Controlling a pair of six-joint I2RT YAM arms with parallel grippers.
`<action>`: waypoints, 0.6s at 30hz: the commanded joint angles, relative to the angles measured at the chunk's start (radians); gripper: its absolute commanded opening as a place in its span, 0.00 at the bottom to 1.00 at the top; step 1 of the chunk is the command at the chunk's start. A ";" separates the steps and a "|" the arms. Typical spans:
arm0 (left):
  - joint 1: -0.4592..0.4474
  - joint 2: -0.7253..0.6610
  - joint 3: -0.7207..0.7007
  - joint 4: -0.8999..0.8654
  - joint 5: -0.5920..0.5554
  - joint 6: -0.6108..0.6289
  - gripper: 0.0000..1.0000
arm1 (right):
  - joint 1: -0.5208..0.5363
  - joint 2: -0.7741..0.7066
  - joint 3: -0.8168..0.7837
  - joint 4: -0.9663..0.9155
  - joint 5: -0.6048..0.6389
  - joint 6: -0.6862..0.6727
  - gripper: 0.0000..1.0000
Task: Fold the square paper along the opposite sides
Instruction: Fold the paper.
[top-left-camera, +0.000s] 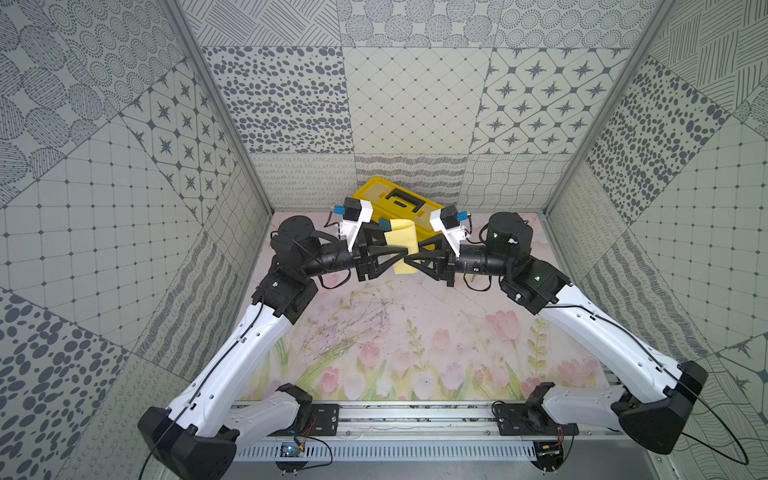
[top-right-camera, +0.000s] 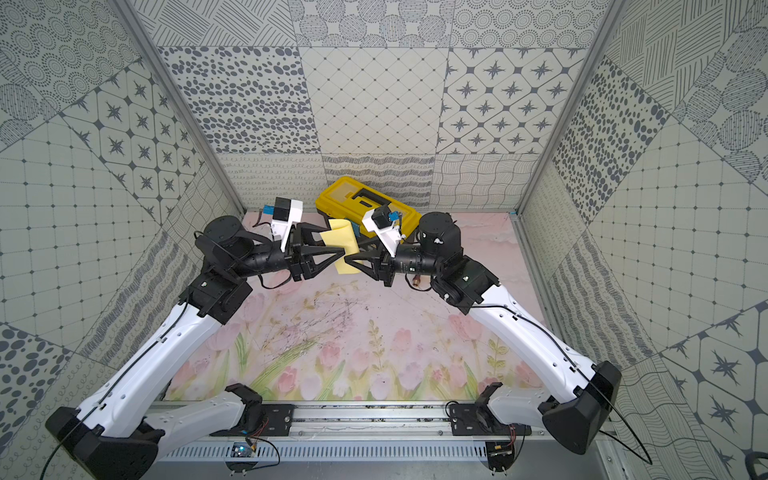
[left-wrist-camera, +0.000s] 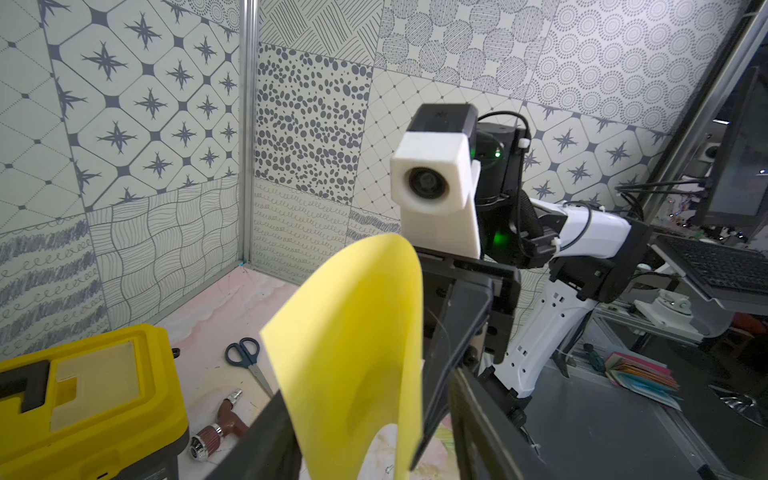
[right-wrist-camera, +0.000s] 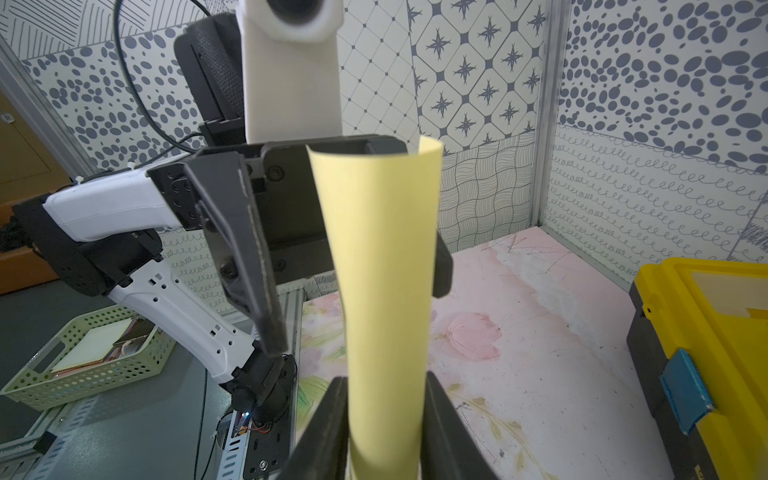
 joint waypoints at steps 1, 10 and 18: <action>-0.003 -0.007 0.003 0.045 0.031 0.010 0.73 | 0.006 -0.034 -0.014 0.049 -0.013 -0.018 0.32; -0.003 -0.029 0.006 0.035 0.101 0.025 0.86 | -0.018 -0.035 -0.010 0.051 -0.105 -0.051 0.32; -0.003 -0.056 0.019 0.024 0.269 0.052 0.97 | -0.111 -0.046 -0.004 0.081 -0.316 -0.066 0.32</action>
